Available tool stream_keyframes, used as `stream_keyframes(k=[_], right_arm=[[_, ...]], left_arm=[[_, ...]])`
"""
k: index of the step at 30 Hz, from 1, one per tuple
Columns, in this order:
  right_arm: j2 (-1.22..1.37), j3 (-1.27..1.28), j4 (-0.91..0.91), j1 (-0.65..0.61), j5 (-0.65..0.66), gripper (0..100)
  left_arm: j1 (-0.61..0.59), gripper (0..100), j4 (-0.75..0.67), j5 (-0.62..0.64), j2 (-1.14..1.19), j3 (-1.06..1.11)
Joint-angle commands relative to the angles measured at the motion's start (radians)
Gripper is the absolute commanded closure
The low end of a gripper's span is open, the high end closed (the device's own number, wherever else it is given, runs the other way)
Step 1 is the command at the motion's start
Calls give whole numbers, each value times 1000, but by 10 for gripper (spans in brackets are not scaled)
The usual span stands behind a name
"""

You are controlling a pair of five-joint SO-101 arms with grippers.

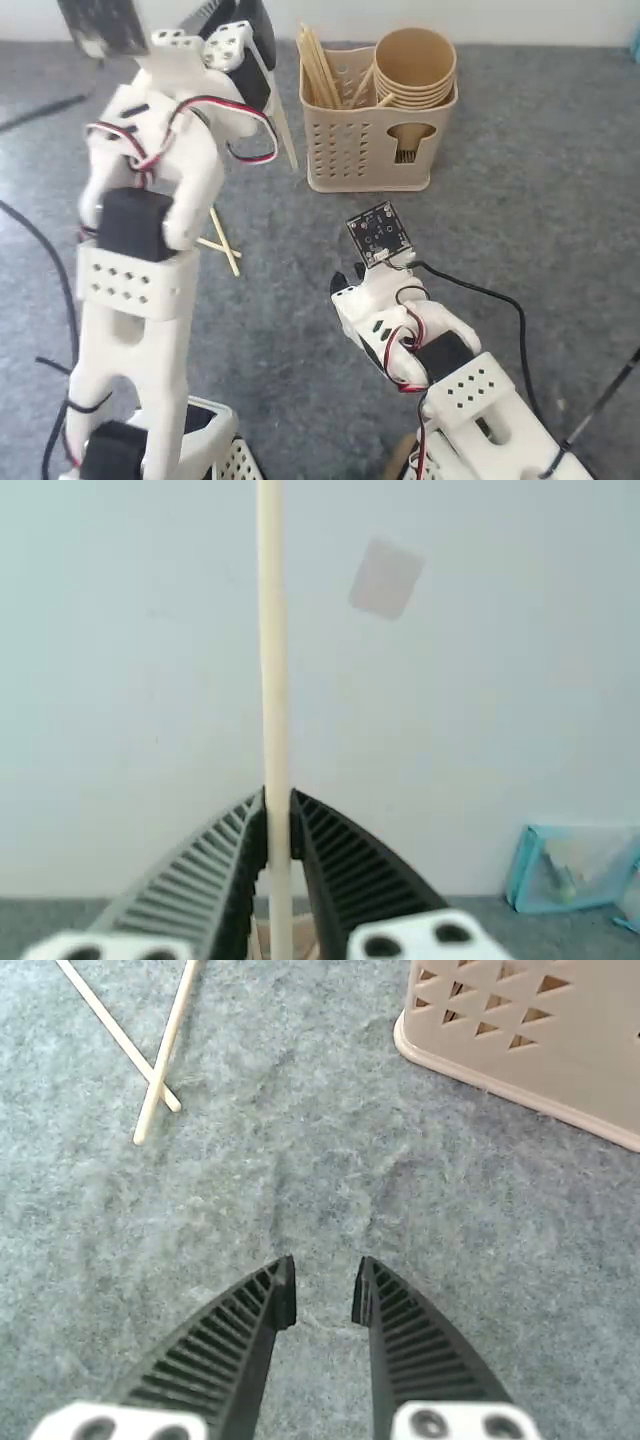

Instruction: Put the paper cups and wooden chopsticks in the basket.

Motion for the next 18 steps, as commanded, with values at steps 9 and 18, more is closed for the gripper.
stream_keyframes(k=[9, 18], right_arm=[[-24, -9, -21, -4, 18, 883], [-24, -9, -21, -4, 18, 883]], left_arm=[[89, 989, -479, -74, -60, 232], [137, 989, -511, -75, 206, 22]])
